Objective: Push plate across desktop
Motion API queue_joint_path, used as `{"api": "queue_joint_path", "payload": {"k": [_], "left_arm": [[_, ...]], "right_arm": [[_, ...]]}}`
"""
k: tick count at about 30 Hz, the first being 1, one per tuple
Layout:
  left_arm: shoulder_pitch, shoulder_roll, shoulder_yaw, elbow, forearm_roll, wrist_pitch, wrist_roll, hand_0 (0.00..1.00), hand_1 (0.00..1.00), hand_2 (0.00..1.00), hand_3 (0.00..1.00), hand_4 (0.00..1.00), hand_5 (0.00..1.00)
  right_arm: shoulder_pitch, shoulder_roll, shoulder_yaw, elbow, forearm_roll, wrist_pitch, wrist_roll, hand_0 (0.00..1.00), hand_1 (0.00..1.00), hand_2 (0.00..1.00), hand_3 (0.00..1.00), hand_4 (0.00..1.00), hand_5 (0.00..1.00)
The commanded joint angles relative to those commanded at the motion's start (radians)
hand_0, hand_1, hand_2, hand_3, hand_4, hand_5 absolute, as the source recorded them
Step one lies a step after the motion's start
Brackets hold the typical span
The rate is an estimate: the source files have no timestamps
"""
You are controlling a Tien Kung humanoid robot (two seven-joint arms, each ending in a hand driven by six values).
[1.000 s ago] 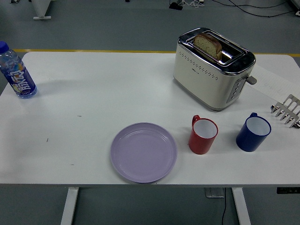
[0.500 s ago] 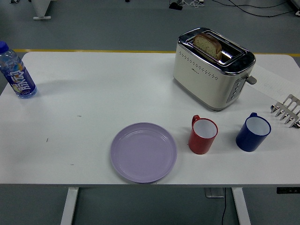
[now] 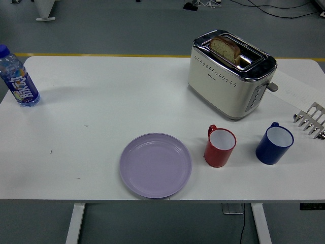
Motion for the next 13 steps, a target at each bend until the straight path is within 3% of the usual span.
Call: {"api": "queue_joint_path", "payload": {"k": [7, 8, 13], "left_arm": [[0.002, 0.000, 0.000, 0.005, 0.009, 0.000, 0.000, 0.960, 0.943, 0.998, 0.987, 0.544, 0.981], [0.003, -0.001, 0.000, 0.005, 0.008, 0.000, 0.000, 0.907, 0.920, 0.987, 0.982, 0.625, 0.921], [0.003, -0.002, 0.002, -0.005, -0.020, 0.000, 0.000, 0.907, 0.920, 0.987, 0.982, 0.625, 0.921]], "right_arm": [[0.001, 0.000, -0.003, 0.000, 0.002, 0.000, -0.001, 0.604, 0.605, 0.753, 0.671, 0.475, 0.444], [0.001, 0.000, -0.003, 0.000, 0.002, 0.000, -0.001, 0.604, 0.607, 0.753, 0.670, 0.474, 0.442], [0.000, 0.000, -0.003, 0.000, 0.004, 0.000, 0.000, 0.604, 0.607, 0.753, 0.670, 0.474, 0.442]]}}
